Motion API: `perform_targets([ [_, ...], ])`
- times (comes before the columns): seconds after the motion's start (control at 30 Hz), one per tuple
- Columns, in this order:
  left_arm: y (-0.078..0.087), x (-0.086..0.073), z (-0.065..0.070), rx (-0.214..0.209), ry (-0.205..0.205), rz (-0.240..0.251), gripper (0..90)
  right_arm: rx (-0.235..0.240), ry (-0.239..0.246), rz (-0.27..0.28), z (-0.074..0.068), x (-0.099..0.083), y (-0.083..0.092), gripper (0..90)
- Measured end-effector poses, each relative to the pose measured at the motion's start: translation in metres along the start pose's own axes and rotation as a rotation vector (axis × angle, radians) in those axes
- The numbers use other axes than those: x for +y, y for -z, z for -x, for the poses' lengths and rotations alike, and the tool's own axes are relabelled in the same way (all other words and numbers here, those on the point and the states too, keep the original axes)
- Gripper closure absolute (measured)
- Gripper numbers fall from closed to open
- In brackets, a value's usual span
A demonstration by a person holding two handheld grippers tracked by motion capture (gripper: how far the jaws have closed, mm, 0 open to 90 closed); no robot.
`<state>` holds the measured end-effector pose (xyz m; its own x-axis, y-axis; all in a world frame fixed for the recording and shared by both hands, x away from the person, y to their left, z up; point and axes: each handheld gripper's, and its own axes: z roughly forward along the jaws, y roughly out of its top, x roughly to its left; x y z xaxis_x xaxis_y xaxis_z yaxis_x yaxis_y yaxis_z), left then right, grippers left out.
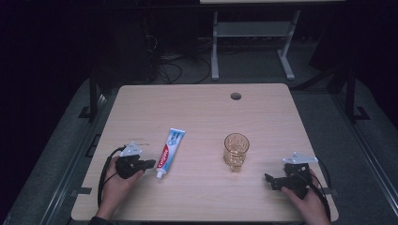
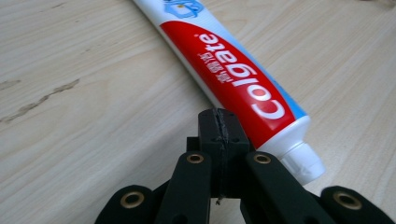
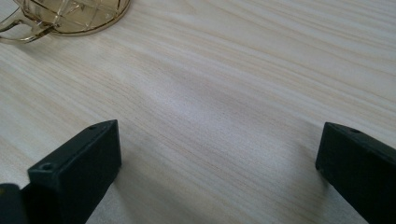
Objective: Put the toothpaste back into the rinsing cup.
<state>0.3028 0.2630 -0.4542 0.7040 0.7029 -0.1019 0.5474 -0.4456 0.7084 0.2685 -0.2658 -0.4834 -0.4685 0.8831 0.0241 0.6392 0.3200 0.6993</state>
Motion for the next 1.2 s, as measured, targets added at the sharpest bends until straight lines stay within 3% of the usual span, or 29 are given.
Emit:
perform_targets([
  [0.53,-0.012,0.01,0.019,-0.045,-0.042,-0.012,89.8,0.0,0.001,0.001,0.0,0.0,0.0,0.0],
  [0.73,-0.014,0.012,0.021,-0.049,-0.055,-0.018,89.8,0.0,0.002,0.0,0.0,0.0,0.0,0.0],
  [0.87,-0.014,0.014,0.02,-0.044,-0.044,-0.013,89.7,0.0,0.001,0.0,0.0,0.0,0.0,0.0],
  [1.1,-0.009,0.032,0.018,0.013,-0.02,0.014,72.7,0.0,0.001,0.0,0.0,0.0,0.0,0.0],
  [1.2,-0.01,0.042,0.016,0.034,-0.001,0.017,60.4,0.0,0.001,0.0,0.0,0.0,0.0,0.0],
])
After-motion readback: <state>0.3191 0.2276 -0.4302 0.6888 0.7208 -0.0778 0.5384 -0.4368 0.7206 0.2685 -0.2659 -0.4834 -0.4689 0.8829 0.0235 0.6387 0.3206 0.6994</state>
